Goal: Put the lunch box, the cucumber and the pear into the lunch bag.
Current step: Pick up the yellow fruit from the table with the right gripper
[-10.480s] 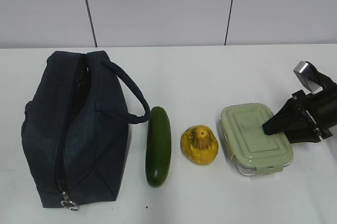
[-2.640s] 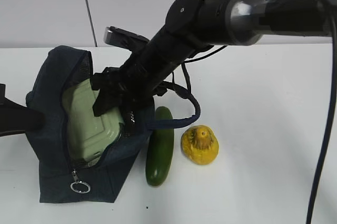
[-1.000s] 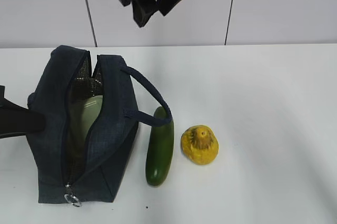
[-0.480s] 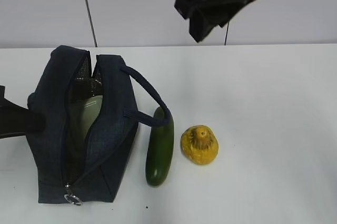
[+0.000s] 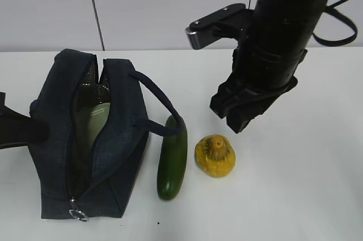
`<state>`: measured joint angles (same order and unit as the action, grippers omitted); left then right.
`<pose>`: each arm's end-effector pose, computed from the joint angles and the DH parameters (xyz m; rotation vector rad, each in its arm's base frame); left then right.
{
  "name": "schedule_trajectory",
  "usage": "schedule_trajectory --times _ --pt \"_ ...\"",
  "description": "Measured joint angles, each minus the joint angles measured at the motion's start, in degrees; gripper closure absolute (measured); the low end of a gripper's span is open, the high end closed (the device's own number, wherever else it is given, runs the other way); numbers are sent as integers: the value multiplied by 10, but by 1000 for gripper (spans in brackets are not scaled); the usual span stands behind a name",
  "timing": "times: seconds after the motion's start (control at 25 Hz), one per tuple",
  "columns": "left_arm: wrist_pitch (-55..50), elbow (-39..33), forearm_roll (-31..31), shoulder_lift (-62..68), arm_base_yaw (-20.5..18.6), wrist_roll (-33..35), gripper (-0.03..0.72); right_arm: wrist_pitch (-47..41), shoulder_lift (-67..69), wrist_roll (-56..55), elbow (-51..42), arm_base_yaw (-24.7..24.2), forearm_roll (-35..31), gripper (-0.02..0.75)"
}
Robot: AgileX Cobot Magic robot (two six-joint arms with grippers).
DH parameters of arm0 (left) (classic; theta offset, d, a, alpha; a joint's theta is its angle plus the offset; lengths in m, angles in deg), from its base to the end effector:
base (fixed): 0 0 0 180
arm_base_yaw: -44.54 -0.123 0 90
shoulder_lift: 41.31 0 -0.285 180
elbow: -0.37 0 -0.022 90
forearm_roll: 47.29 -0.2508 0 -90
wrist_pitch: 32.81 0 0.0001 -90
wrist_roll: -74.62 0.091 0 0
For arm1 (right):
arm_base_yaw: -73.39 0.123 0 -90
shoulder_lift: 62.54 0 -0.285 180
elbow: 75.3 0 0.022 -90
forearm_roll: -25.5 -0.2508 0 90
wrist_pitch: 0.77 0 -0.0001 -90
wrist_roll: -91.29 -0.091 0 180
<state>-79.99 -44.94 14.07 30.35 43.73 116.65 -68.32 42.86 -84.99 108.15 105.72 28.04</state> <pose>0.1852 -0.0560 0.2428 0.0720 2.4339 -0.9364 0.2911 0.1798 0.2779 -0.9324 2.8025 0.0062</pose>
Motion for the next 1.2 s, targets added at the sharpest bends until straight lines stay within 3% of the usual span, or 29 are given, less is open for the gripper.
schedule_trajectory --times 0.36,1.2 --pt "0 0 0 0 0 0 703 77 86 7 0 0 -2 226" --pt "-1 0 0 0 0 0 703 81 186 8 45 0 -11 241"
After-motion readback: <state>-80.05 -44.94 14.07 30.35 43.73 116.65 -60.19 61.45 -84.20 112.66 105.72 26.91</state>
